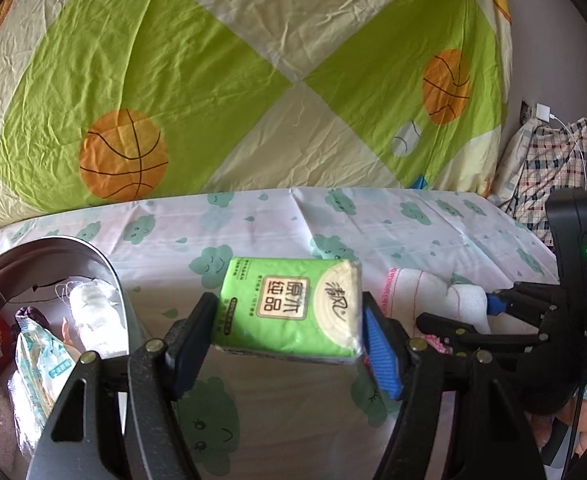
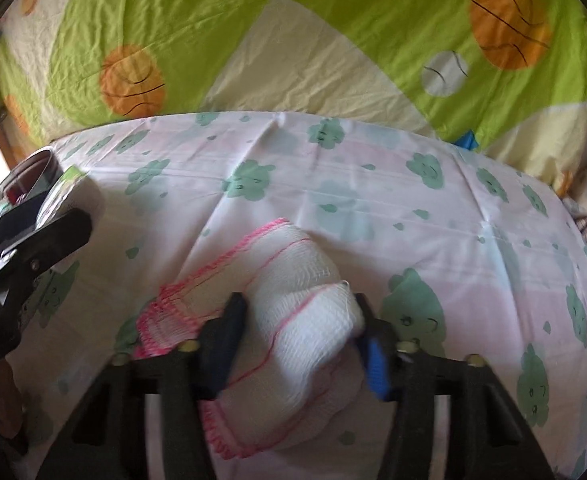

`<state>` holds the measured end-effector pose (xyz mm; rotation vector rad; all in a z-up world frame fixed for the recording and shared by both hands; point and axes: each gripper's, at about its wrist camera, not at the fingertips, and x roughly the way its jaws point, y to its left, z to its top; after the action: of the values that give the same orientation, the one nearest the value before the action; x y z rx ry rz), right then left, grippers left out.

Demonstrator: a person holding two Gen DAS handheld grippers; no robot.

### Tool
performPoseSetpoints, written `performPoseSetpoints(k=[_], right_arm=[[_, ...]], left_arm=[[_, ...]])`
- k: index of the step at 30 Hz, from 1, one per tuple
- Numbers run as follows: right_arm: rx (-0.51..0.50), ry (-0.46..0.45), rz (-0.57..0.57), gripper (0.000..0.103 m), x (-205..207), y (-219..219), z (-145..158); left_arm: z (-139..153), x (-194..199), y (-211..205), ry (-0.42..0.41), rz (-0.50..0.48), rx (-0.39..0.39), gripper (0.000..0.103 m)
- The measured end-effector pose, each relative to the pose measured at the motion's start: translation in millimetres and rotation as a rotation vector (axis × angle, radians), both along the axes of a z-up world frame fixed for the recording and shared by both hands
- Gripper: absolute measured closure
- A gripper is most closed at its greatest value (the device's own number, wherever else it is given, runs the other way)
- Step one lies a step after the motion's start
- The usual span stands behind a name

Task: Organize soft objects
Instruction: 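Grasp the green tissue pack with the left tool while the right tool grasps the pink-edged white towel, then carry the tissue pack with the left tool over the tin while the right tool carries the towel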

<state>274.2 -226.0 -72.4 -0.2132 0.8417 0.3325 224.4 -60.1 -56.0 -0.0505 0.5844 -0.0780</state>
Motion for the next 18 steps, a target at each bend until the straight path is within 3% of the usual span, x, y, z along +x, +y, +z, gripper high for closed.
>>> performPoseSetpoints(k=[1,4,18], right_arm=[[-0.018,-0.012,0.015,0.066,-3,4,0],[-0.065,-0.07,0.037,0.073,-13,15,4],[0.037,-0.312,0.008,0.073,-52,2,37]], left_arm=[[1,-2,0,-0.006,0.0,0.004,0.033],[2,-7,-1,-0.021,0.002,0.016,0.033],[11,-41,-9,-0.107,0.005,0.089,0.033]])
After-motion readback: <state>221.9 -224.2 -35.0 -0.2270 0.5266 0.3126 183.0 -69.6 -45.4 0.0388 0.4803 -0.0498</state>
